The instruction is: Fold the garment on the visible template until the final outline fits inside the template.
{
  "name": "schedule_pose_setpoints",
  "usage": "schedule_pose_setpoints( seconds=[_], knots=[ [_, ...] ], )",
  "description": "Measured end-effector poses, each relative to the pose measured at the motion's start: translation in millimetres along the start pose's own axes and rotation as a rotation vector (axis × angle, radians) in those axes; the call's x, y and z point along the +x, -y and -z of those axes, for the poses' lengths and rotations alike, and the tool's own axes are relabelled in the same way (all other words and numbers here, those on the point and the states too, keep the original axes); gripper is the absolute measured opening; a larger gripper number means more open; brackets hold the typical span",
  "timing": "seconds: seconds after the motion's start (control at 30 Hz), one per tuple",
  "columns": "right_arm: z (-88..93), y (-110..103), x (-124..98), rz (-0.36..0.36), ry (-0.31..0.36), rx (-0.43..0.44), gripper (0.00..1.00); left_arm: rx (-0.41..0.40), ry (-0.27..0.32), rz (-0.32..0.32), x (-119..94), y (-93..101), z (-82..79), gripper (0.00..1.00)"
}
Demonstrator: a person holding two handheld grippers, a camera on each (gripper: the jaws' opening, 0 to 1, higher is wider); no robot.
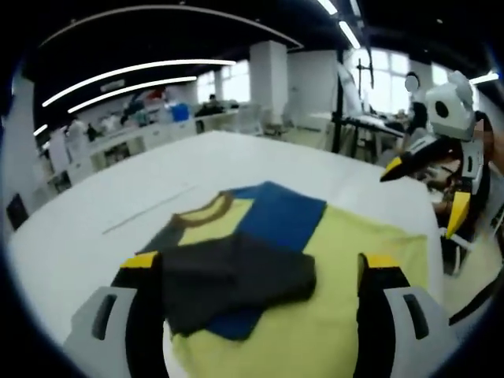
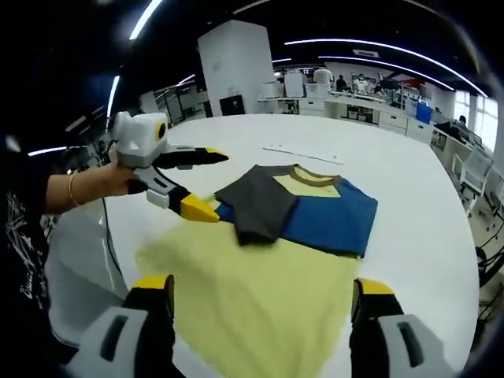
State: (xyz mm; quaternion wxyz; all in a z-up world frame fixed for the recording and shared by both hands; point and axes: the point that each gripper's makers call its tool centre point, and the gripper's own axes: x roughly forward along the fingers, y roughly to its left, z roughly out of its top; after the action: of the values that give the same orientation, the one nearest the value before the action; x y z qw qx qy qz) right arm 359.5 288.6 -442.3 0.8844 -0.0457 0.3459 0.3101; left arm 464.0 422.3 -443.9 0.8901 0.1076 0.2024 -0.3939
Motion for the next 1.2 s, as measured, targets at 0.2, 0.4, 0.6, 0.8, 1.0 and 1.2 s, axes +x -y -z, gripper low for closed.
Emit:
schedule_pose_setpoints(
  seconds=[0.2,0.4,0.6,0.8,1.0,1.2],
  knots=[
    [-11.9,-6.1,11.7,-0.018,0.019,-0.026,0.87,-0.007,0.001,-0.018,-23.5,-8.1,2.5,0.99],
    [-21.6,-13.9,23.6,-0.046,0.031,-0.048,0.81,-0.003,-0.013,-0.026,-39.7,-12.6,8.2,0.99],
    [-29.3,-20.7,35.4,-0.07,0.041,-0.072,0.73,0.018,-0.035,-0.045,-49.8,-14.3,17.9,0.99],
    [-38.1,-26.8,48.6,-0.094,0.052,-0.096,0.66,-0.002,-0.028,-0.066,-60.3,-17.4,22.1,0.99],
    [-47.3,-34.0,64.7,-0.117,0.072,-0.124,0.58,-0.006,-0.043,-0.082,-69.9,-19.6,29.8,0.99],
    [-45.1,-33.0,88.7,-0.082,0.06,-0.229,0.56,-0.006,-0.051,-0.08,-76.0,-21.0,36.1,0.99]
  ],
)
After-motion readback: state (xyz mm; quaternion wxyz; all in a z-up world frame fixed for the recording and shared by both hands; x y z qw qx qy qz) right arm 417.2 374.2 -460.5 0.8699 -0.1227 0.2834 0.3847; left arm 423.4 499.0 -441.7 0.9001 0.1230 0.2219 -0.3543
